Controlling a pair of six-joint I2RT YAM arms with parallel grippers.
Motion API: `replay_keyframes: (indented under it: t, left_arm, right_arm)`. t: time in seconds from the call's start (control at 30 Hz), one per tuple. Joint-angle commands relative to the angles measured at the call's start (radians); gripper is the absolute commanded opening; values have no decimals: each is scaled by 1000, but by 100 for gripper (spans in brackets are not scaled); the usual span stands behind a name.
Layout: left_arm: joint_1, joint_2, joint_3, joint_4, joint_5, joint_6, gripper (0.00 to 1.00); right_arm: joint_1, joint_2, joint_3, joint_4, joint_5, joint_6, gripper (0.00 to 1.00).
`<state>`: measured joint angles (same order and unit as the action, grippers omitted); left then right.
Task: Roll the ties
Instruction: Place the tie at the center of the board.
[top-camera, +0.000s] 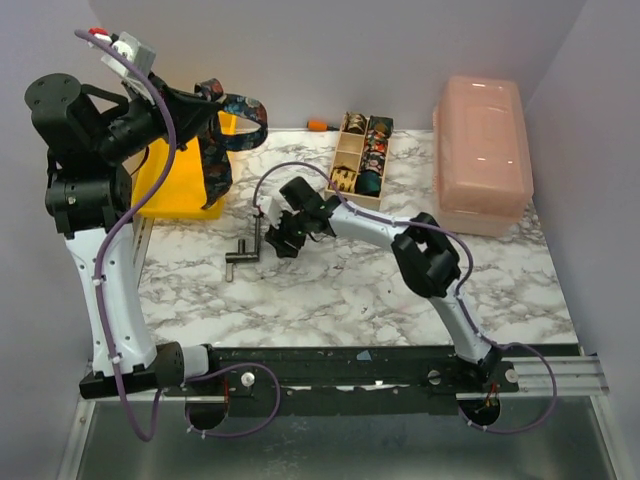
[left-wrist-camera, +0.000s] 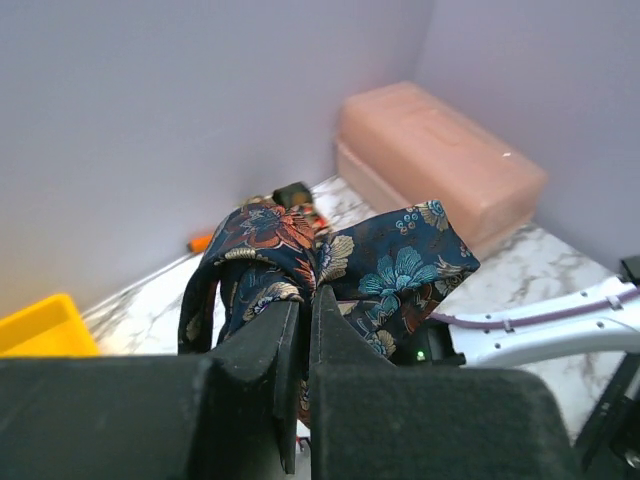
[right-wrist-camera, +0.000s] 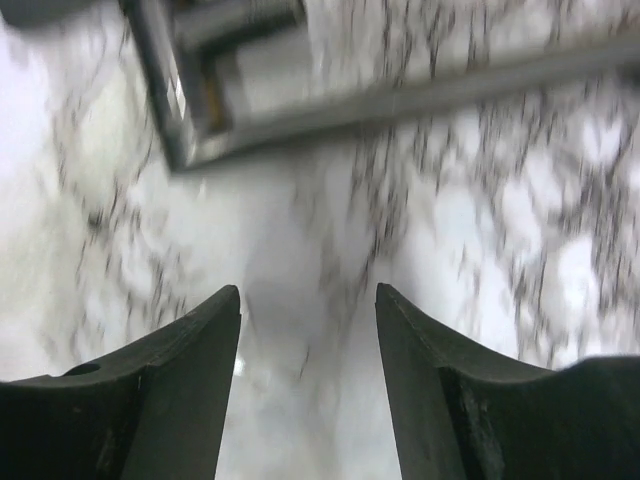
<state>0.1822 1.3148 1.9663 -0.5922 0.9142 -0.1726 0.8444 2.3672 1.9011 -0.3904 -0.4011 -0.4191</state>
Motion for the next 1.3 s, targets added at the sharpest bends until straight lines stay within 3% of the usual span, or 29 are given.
replay_keyframes:
  t: [0.0, 0.13, 0.33, 0.5, 0.63, 0.7, 0.77, 0.9, 0.97, 1.1, 1.27]
  left_arm:
    - [-57, -53, -29, 103, 119, -94, 0]
    - [-159, -57, -24, 57, 147, -49, 0]
    - [-417, 3, 45, -6, 156, 13, 0]
    - [-641, 164, 244, -86, 209, 86, 0]
    - [-663, 206, 291, -157, 363, 204, 1]
    - [-626, 178, 240, -253, 421, 344, 6]
    - [-587, 142, 160, -427, 389, 565, 8]
    - [-521, 97, -29, -814, 208, 1063, 11]
    - [-480, 73, -205, -889, 122, 1244, 11]
    - [-379, 8, -531, -797, -20, 1388, 11]
    - [-362, -94, -801, -581, -180, 1459, 11]
  right_arm:
    - [-59, -233, -171, 27, 17, 44, 61]
    - [-165, -430, -319, -64, 8, 64, 63]
    - [-409, -612, -417, -253, -23, 95, 63]
    - [-585, -739, -458, -321, -25, 107, 63]
    - [-628, -820, -509, -326, 19, 105, 63]
    - [-631, -837, -526, -339, 31, 105, 63]
    - [-633, -844, -538, -349, 30, 102, 63]
    - [-633, -831, -547, -368, -33, 62, 63]
    - [-631, -806, -545, -390, -86, 22, 63]
    - [-587, -748, -551, -434, -145, -44, 64]
    - [-435, -680, -587, -406, -94, -118, 69]
